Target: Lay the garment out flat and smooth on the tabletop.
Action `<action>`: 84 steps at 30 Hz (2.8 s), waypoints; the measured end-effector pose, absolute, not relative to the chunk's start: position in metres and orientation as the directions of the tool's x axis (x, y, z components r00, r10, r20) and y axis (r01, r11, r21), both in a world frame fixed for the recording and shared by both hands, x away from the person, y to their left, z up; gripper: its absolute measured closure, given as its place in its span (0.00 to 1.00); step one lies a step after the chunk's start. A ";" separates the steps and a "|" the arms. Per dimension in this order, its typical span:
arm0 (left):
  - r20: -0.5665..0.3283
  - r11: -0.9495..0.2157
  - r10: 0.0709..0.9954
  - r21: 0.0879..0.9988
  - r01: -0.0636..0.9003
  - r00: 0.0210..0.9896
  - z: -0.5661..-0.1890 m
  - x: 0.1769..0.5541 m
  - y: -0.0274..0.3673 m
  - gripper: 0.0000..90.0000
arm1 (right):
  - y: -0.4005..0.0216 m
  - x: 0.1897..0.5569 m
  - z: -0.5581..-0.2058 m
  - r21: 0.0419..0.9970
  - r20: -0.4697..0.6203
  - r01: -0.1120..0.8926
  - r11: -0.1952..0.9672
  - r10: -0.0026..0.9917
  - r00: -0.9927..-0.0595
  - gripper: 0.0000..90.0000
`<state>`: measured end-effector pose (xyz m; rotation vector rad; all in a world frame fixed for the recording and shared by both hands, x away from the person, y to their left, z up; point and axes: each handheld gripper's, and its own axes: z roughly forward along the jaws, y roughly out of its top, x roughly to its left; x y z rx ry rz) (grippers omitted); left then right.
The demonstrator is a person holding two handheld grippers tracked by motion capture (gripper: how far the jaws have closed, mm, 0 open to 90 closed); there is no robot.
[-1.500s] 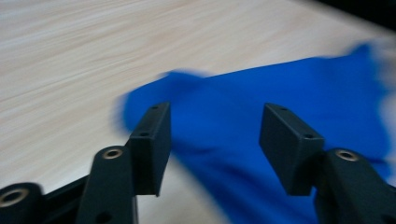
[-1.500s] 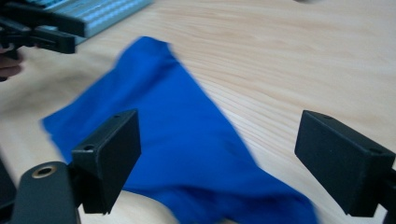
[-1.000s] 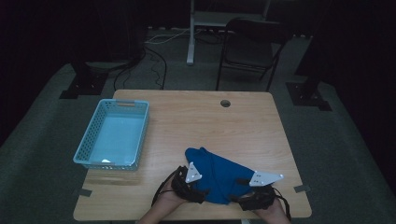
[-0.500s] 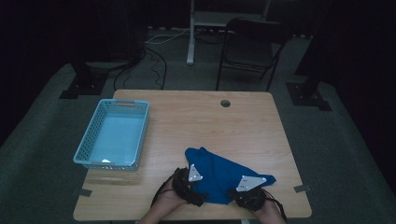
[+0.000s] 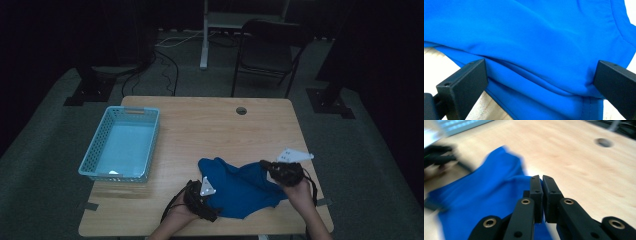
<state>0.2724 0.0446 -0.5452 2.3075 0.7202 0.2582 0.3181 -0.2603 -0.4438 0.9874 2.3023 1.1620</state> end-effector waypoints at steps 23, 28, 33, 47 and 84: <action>0.022 -0.621 0.468 0.720 0.310 0.884 -0.521 0.243 0.037 0.06 | -0.286 0.335 -0.468 0.716 0.173 0.602 0.354 0.745 -0.644 0.51; 0.043 -0.650 0.414 0.714 0.262 0.909 -0.516 0.232 0.023 0.19 | -0.293 0.286 -0.482 0.714 0.201 0.583 0.387 0.684 -0.701 0.49; 0.050 -0.689 0.376 0.683 0.243 0.925 -0.526 0.229 0.014 0.27 | -0.298 0.257 -0.504 0.671 0.142 0.567 0.478 0.667 -0.731 0.44; 0.090 -0.712 0.388 0.661 0.237 0.917 -0.531 0.235 0.011 0.74 | -0.283 0.247 -0.521 0.553 -0.129 0.467 0.690 0.625 -0.770 0.89; -0.129 -0.605 0.589 0.584 0.542 0.797 -0.522 0.303 0.035 0.47 | -0.277 0.373 -0.519 0.512 0.152 0.706 0.489 0.758 -0.635 0.73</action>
